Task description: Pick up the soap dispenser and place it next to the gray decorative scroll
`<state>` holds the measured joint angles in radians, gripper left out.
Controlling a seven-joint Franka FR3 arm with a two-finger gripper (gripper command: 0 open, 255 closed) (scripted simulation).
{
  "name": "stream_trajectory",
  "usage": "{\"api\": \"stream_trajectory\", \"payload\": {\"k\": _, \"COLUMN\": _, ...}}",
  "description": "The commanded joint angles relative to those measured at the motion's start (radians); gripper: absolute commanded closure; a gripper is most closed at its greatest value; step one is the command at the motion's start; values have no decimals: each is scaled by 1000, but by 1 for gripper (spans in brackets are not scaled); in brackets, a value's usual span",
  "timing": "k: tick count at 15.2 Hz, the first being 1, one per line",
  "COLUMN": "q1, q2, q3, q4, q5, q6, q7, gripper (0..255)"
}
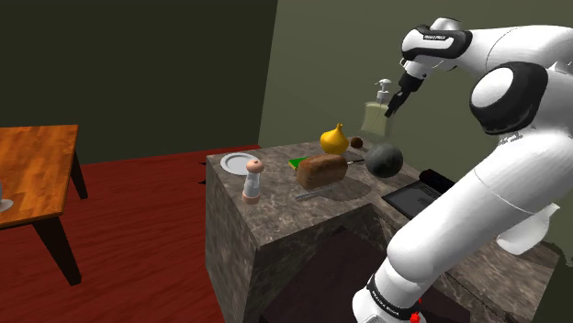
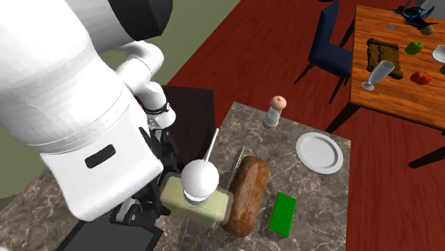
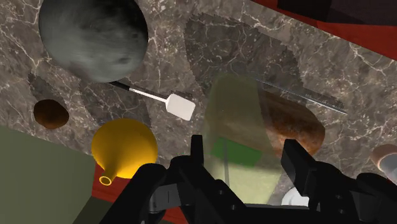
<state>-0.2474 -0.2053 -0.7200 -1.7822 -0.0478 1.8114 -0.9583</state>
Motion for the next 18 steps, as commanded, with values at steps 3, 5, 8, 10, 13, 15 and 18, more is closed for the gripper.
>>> {"api": "stream_trajectory", "payload": {"k": 3, "q1": -23, "q2": 204, "q3": -119, "q4": 176, "q5": 162, "q6": -35, "q7": -163, "gripper": 255}}
{"api": "stream_trajectory", "payload": {"k": 5, "q1": -66, "q2": 307, "q3": -149, "q4": 251, "q5": 253, "q6": -52, "q7": -236, "gripper": 255}}
{"api": "stream_trajectory", "payload": {"k": 8, "q1": -62, "q2": 294, "q3": -142, "q4": 199, "q5": 242, "q6": -7, "q7": -234, "gripper": 255}}
{"api": "stream_trajectory", "payload": {"k": 10, "q1": -59, "q2": 287, "q3": -140, "q4": 166, "q5": 238, "q6": 21, "q7": -234, "gripper": 255}}
{"api": "stream_trajectory", "payload": {"k": 13, "q1": -54, "q2": 280, "q3": -138, "q4": 120, "q5": 234, "q6": 64, "q7": -236, "gripper": 255}}
{"api": "stream_trajectory", "payload": {"k": 15, "q1": -52, "q2": 277, "q3": -137, "q4": 90, "q5": 232, "q6": 91, "q7": -237, "gripper": 255}}
{"api": "stream_trajectory", "payload": {"k": 18, "q1": -50, "q2": 276, "q3": -136, "q4": 49, "q5": 233, "q6": 131, "q7": -242, "gripper": 255}}
